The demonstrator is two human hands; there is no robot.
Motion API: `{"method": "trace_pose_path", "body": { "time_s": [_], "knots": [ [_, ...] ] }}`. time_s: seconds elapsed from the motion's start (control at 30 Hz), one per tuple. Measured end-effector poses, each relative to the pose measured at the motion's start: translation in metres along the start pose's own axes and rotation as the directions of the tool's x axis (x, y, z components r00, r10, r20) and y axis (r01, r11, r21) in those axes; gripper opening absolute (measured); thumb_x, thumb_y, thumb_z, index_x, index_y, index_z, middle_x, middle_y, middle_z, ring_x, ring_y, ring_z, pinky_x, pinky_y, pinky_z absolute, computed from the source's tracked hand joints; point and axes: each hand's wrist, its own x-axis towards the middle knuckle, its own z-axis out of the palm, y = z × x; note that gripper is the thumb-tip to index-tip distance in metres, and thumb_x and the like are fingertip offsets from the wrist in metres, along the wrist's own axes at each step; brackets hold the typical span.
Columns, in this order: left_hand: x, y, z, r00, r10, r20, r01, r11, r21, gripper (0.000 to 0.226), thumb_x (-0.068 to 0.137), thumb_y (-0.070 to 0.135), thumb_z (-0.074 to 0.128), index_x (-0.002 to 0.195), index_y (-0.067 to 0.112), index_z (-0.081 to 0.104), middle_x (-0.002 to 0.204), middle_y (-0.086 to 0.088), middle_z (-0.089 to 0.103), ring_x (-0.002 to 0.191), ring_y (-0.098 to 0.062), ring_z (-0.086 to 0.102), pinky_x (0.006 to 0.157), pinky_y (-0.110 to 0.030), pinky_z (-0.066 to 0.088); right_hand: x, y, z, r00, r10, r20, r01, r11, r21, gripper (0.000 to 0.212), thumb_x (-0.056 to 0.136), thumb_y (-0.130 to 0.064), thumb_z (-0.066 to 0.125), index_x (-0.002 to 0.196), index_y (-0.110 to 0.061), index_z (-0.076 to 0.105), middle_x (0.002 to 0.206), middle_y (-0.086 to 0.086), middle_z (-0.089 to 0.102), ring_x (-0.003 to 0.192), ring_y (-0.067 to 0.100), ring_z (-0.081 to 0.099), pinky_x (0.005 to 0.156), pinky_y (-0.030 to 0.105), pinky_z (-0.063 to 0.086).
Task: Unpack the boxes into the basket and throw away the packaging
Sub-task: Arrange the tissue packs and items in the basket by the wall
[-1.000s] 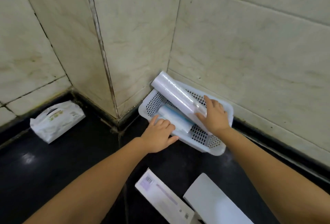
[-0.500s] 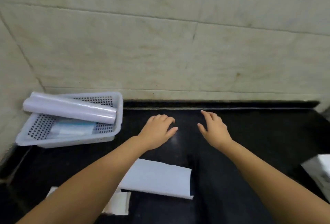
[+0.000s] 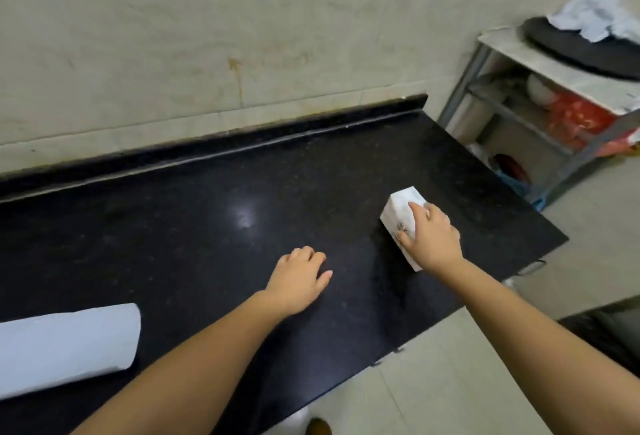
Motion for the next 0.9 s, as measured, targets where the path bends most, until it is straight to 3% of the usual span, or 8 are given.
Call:
{"method": "trace_pose_path", "body": {
  "time_s": [0.1,0.2,0.37,0.5,0.57,0.73,0.9],
  "knots": [
    [-0.002,0.014,0.03,0.994,-0.074,-0.077,0.078,0.996,0.047,0.04,0.091,0.038,0.049,0.123,0.015,0.054,0.129,-0.008,0.052,0.12,-0.028,0.048,0.103,-0.042,0.035,0.011,0.016,0.012,1.0,0.015,0.018,-0.014,1.0,-0.023,0.065,0.084,-0.045,0.056,0.139,-0.024,0.03,0.146,0.01,0.027,0.126,0.036,0.036,0.096,0.05,0.037],
    [-0.009,0.014,0.05,0.974,-0.047,-0.224,0.08,0.986,0.144,0.037,0.078,0.029,0.07,0.109,0.01,0.065,0.114,-0.014,0.065,0.106,-0.032,0.062,0.097,-0.047,0.046,0.021,0.02,0.023,1.0,0.023,-0.011,-0.023,0.998,-0.055,0.07,0.083,-0.046,0.056,0.142,-0.025,0.024,0.14,0.014,0.034,0.116,0.038,0.043,0.092,0.048,0.039],
    [-0.011,0.008,0.063,0.961,-0.038,-0.274,0.083,0.984,0.155,0.036,0.083,0.027,0.064,0.115,0.011,0.061,0.12,-0.013,0.062,0.113,-0.03,0.059,0.103,-0.049,0.04,0.031,0.023,0.024,1.0,0.006,0.0,-0.006,0.998,-0.062,0.074,0.083,-0.046,0.056,0.144,-0.026,0.019,0.132,0.017,0.038,0.115,0.037,0.043,0.092,0.048,0.039],
    [-0.012,0.01,0.056,0.977,-0.053,-0.205,0.076,0.991,0.107,0.039,0.089,0.028,0.054,0.124,0.012,0.055,0.133,-0.012,0.054,0.126,-0.028,0.049,0.112,-0.046,0.029,0.038,0.006,0.007,0.998,-0.036,0.049,0.03,0.991,0.127,0.072,0.084,-0.044,0.055,0.144,-0.028,0.019,0.134,0.017,0.037,0.119,0.038,0.041,0.097,0.05,0.037],
    [-0.014,0.009,0.048,0.987,-0.053,-0.152,0.061,0.997,0.046,0.042,0.093,0.032,0.045,0.131,0.014,0.048,0.142,-0.009,0.044,0.133,-0.024,0.038,0.116,-0.042,0.023,0.038,-0.019,-0.005,0.996,-0.079,0.048,0.065,0.968,0.243,0.071,0.084,-0.045,0.055,0.144,-0.029,0.019,0.136,0.017,0.037,0.121,0.037,0.041,0.099,0.051,0.037],
    [-0.054,-0.023,0.002,0.965,-0.166,-0.202,0.134,0.978,-0.163,0.04,0.095,0.031,0.042,0.131,0.016,0.045,0.135,-0.003,0.046,0.124,-0.02,0.041,0.102,-0.033,0.036,0.019,-0.116,-0.025,0.958,-0.283,0.053,0.243,0.892,0.381,0.073,0.085,-0.043,0.056,0.145,-0.029,0.017,0.138,0.017,0.035,0.123,0.037,0.042,0.101,0.05,0.039],
    [-0.169,-0.098,-0.046,0.821,-0.426,-0.381,0.337,0.899,-0.28,0.036,0.095,0.031,0.044,0.128,0.018,0.048,0.129,-0.001,0.051,0.12,-0.018,0.045,0.099,-0.031,0.039,-0.04,-0.24,-0.023,0.851,-0.52,0.078,0.45,0.797,0.402,0.074,0.084,-0.042,0.056,0.145,-0.029,0.017,0.137,0.018,0.036,0.123,0.037,0.042,0.102,0.049,0.039]
  ]
}}
